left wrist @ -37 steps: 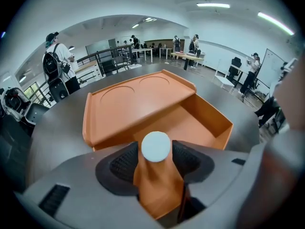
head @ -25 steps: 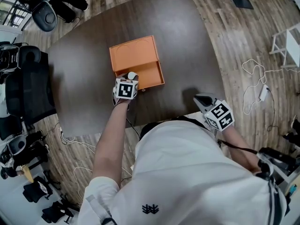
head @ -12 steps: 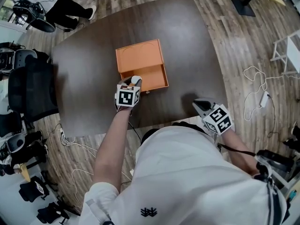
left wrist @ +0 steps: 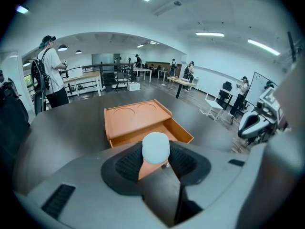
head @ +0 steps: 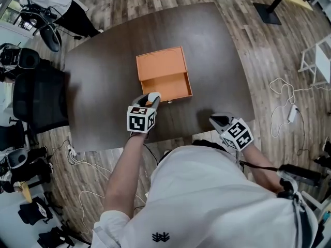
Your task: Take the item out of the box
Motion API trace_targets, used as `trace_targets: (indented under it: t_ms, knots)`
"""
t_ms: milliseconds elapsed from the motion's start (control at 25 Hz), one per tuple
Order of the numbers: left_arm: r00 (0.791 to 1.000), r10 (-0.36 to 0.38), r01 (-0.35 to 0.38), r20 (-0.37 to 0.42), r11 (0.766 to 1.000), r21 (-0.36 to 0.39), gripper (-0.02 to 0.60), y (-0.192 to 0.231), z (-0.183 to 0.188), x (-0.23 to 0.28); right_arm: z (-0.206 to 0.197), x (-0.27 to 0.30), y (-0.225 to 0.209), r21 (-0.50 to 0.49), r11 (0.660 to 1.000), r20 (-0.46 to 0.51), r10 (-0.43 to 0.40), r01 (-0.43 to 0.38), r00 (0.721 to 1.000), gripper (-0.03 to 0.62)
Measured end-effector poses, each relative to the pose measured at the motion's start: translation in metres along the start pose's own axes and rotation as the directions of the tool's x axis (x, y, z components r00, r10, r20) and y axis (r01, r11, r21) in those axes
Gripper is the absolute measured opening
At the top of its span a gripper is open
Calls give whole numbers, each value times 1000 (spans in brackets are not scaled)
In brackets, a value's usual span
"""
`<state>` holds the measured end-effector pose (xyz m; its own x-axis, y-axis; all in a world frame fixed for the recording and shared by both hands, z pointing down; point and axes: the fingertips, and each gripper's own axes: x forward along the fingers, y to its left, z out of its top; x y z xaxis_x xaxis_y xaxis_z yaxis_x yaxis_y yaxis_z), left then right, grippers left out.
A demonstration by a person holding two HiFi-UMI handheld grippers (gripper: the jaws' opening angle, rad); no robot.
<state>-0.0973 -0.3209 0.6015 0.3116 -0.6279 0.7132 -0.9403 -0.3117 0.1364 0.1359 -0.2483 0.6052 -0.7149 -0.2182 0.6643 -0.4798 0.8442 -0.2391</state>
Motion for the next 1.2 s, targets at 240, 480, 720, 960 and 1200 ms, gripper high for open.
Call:
trace_targets:
  t_ms: [240,480,720,960,1200]
  knots:
    - [998,-38,39,59,999,-13,168,-2,-13,-46,3,14,35,-10,1000,2,-2,2,1000,3]
    - [990,-62,65,125,998,-16,166,-6,-28,-95,3,25,80,-28,1000,-5,-2,2,1000,3]
    - [977,-96,100,191,995,-13,166,-7,-47,-152,9,40,131,-46,999,5,-9,9,1000,3]
    - [961,-160,156,224,987,36,166,-26,-67,-196,6,45,171,-36,999,3,-31,31,1000,3]
    - [943,-229,221,242,973,60,166,-42,-91,-232,-1,43,205,-26,998,14,-63,63,998,3]
